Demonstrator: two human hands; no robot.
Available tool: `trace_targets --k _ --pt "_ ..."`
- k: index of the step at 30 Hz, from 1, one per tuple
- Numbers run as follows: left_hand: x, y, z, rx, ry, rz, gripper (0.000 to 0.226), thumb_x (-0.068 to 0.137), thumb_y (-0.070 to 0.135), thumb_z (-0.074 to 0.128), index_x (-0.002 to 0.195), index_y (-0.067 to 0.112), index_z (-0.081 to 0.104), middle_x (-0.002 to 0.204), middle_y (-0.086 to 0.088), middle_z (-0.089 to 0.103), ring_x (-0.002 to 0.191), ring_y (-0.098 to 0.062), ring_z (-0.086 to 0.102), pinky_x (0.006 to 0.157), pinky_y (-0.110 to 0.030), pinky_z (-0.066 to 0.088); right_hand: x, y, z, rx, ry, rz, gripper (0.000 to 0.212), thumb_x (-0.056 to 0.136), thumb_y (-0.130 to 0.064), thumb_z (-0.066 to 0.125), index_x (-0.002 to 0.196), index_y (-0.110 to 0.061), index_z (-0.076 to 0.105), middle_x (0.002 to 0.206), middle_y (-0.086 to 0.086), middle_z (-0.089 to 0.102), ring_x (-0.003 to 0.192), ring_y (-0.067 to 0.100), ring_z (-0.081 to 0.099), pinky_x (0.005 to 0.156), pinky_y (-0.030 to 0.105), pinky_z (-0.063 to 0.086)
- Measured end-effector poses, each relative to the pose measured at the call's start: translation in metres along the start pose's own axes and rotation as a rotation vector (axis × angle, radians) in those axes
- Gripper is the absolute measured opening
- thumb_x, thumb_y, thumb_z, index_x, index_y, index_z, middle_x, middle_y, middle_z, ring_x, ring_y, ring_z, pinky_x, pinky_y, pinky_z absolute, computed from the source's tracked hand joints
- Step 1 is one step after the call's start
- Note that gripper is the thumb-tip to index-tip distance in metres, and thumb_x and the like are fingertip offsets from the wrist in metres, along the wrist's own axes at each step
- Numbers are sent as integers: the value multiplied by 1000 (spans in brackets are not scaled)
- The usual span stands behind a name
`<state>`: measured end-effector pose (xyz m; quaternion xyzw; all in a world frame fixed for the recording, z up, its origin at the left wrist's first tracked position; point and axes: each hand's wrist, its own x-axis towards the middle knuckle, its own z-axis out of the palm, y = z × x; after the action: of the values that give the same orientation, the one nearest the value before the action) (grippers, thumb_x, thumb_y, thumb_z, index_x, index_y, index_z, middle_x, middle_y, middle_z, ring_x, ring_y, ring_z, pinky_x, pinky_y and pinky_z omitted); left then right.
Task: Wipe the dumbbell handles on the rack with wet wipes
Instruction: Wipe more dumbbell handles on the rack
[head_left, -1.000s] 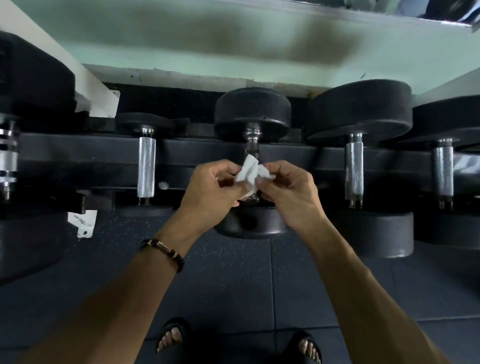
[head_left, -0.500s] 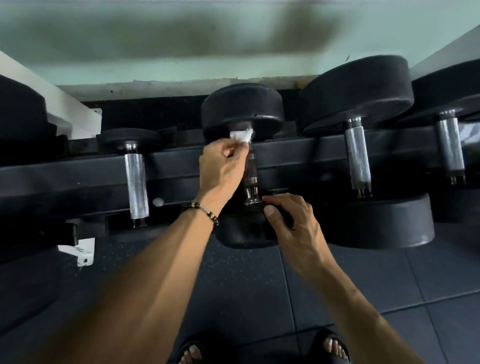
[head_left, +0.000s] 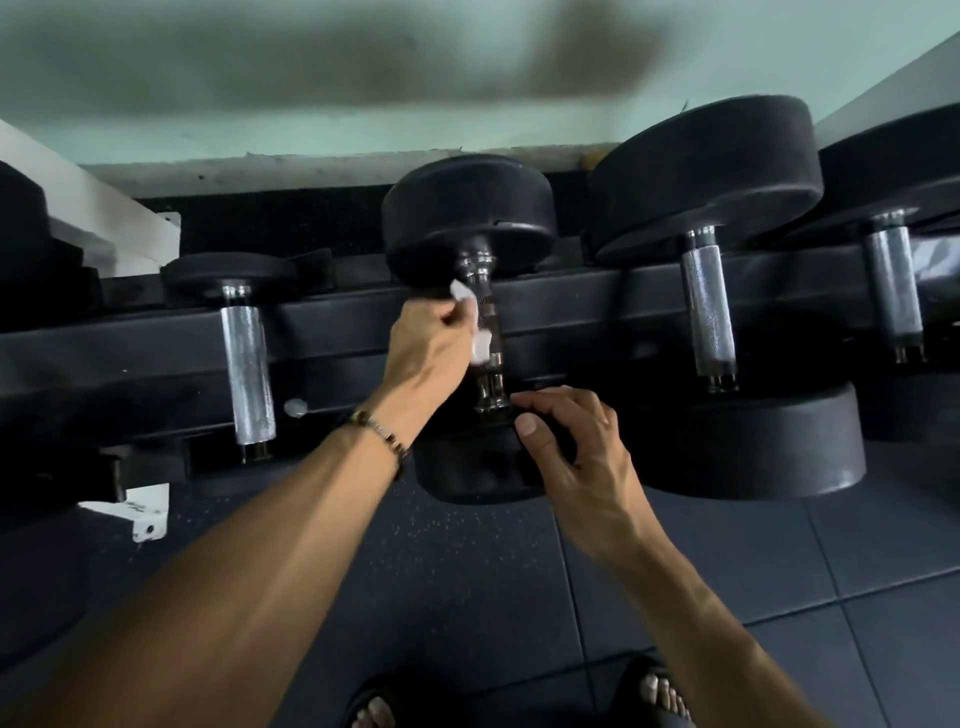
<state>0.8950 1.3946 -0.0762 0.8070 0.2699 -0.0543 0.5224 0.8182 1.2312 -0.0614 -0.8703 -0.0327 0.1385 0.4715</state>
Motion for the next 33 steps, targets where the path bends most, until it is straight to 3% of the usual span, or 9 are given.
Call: trace_targets --k 2,5,8,10,14,19,24,29,33 --pt "-8 -11 -5 17 -135 -23 36 101 35 51 79 14 71 71 2 66 59 -4 54 45 -10 35 -1 0 1 -5 5 -8 22 96 -34 57 116 -33 66 114 -22 51 118 6 41 88 -3 26" --pt "6 1 2 -296 -83 -139 33 102 27 51 70 24 59 57 14 59 48 3 51 54 -18 40 -2 1 1 -4 -5 -4 21 94 -47 52 112 -42 63 116 -22 52 119 2 40 88 -2 28" --pt "14 13 6 -433 -81 -216 29 104 24 45 75 26 49 70 10 52 43 7 52 52 -12 41 1 -2 -2 -3 -27 -12 21 91 -55 48 108 -49 58 116 -23 51 120 -3 39 88 -2 28" --pt "8 5 7 -518 -122 -344 17 102 22 52 86 17 53 77 -1 49 55 -6 52 45 -10 40 1 -1 -2 -3 -36 -15 24 87 -53 47 108 -48 58 117 -23 51 120 -2 39 89 -2 29" --pt "6 -1 1 -571 -138 -357 10 98 10 56 106 7 60 98 -11 63 94 -25 61 82 -31 53 0 0 -1 9 -17 -21 20 90 -52 50 108 -48 59 116 -23 52 120 -3 40 90 -1 29" --pt "17 6 -2 -782 -142 -410 16 102 3 43 111 14 50 74 10 59 69 4 62 56 -4 45 3 6 -2 -15 -28 -28 24 90 -46 53 110 -40 64 116 -21 53 118 -2 42 90 -2 28" --pt "-1 4 -8 -670 -105 -545 12 89 14 70 78 10 68 77 -7 69 66 -18 63 67 -28 53 3 7 -3 5 -33 -23 27 92 -52 55 112 -37 65 116 -22 53 118 -5 39 88 -3 28" --pt "-18 -1 -28 -630 -336 -510 28 92 -2 49 100 9 73 95 -8 76 86 -21 71 87 -35 54 3 9 -2 0 -16 -52 39 86 -61 44 112 -40 64 115 -24 52 117 -8 38 89 -3 28" --pt "3 9 -12 -741 -137 -407 31 91 -14 50 111 1 68 100 -15 73 86 -23 72 75 -29 59 5 11 -1 -8 -3 -73 44 87 -60 44 114 -35 67 115 -24 52 116 -9 37 89 -3 26"
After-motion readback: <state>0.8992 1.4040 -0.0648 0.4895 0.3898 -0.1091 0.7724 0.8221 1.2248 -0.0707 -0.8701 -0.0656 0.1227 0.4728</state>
